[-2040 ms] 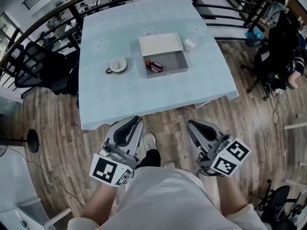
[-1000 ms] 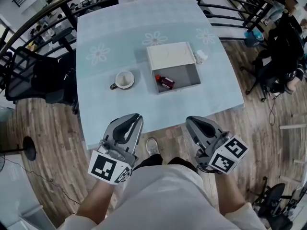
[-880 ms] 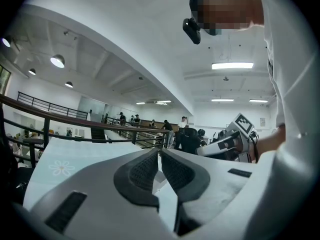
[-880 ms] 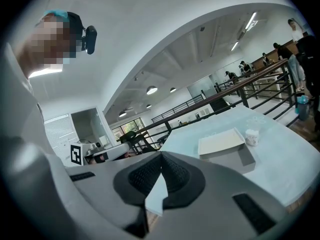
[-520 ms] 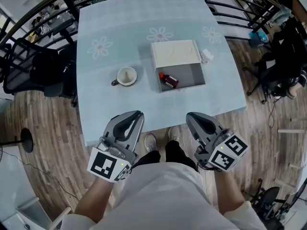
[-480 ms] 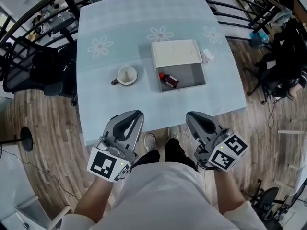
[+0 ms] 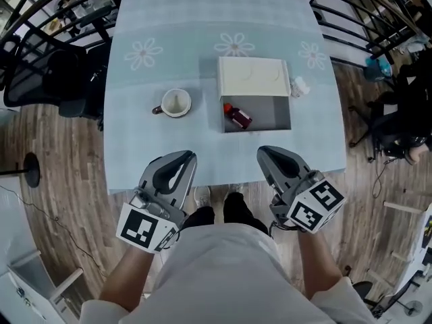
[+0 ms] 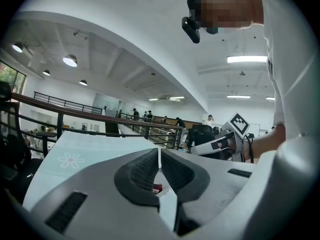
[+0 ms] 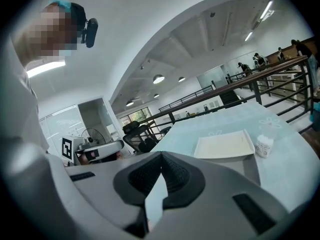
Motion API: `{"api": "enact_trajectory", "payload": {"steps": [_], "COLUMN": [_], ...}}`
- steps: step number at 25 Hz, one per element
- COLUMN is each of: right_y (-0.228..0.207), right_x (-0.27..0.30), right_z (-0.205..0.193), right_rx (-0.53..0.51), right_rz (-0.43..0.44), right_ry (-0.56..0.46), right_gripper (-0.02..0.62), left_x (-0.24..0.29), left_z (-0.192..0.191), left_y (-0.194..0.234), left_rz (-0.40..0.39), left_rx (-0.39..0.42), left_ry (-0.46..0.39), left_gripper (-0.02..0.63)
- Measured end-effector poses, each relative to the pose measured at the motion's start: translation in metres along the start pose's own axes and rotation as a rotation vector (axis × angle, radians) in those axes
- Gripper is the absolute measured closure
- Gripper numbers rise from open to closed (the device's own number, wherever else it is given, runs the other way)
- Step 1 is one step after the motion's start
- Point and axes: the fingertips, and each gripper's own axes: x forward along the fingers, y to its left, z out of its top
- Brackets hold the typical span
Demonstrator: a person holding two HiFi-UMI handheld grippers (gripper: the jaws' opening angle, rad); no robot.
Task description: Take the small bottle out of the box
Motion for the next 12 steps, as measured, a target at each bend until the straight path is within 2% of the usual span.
{"api": "enact_trajectory", "payload": {"steps": [4, 12], "right_y": [-0.019, -0.059], "right_x": [0.014, 0.039], "right_z": [0.003, 0.005], "right_rx": [-0.052, -0.074], "right_rz": [0.028, 0.082], "right_ry": [0.055, 0.122], "right_gripper": [0.574, 0.574], "left_x": [0.016, 0.043], "left_z": [-0.003, -0.011], "left_y": [0.004, 0.013], "left_rz": [0.050, 0.133], "left_rx": [-0.015, -0.041], "left_ry": [0.007, 0.026], "left_gripper": [0.583, 0.583]}}
